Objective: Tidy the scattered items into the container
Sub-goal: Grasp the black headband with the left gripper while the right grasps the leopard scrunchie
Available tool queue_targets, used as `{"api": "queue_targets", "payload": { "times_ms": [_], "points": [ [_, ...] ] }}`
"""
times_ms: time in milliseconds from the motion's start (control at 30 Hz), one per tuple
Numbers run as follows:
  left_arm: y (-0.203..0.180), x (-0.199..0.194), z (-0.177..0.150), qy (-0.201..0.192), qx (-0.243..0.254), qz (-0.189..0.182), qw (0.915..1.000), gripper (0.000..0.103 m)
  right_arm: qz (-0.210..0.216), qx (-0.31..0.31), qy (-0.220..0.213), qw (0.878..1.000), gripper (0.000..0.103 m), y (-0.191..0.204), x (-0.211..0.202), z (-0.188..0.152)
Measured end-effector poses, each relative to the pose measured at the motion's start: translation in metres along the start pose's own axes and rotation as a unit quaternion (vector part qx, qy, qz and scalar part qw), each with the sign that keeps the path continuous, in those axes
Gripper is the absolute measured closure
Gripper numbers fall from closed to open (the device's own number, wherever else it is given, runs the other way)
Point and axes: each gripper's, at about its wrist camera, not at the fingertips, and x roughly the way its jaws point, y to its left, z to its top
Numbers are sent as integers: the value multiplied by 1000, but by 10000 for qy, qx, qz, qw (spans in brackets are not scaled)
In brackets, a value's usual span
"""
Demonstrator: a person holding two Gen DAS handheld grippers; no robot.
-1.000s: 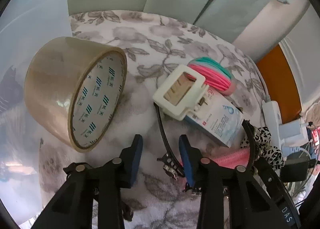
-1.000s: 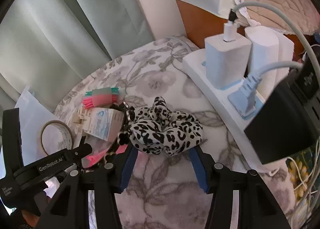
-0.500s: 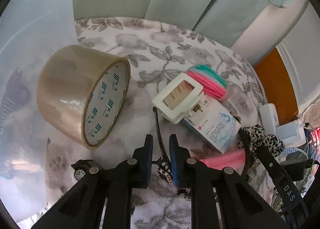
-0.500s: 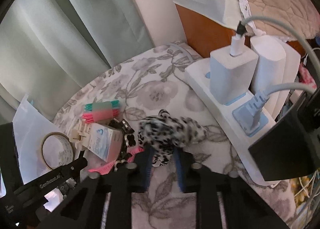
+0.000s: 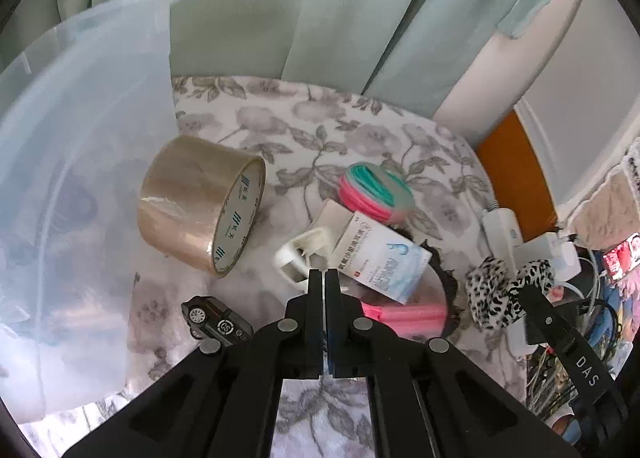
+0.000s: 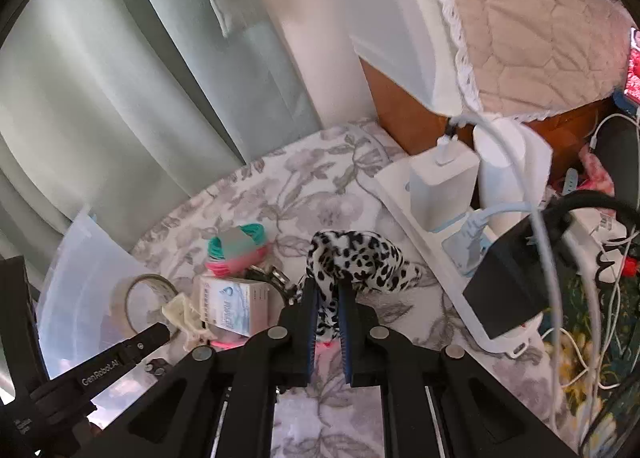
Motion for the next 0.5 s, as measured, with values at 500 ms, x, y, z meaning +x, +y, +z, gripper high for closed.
{"api": "queue_targets", "payload": {
  "times_ms": [500],
  "points": [
    [-30, -1, -33, 422, 931, -514, 9934, 84, 60, 47, 25, 10000, 94, -10, -25, -17]
  ]
}}
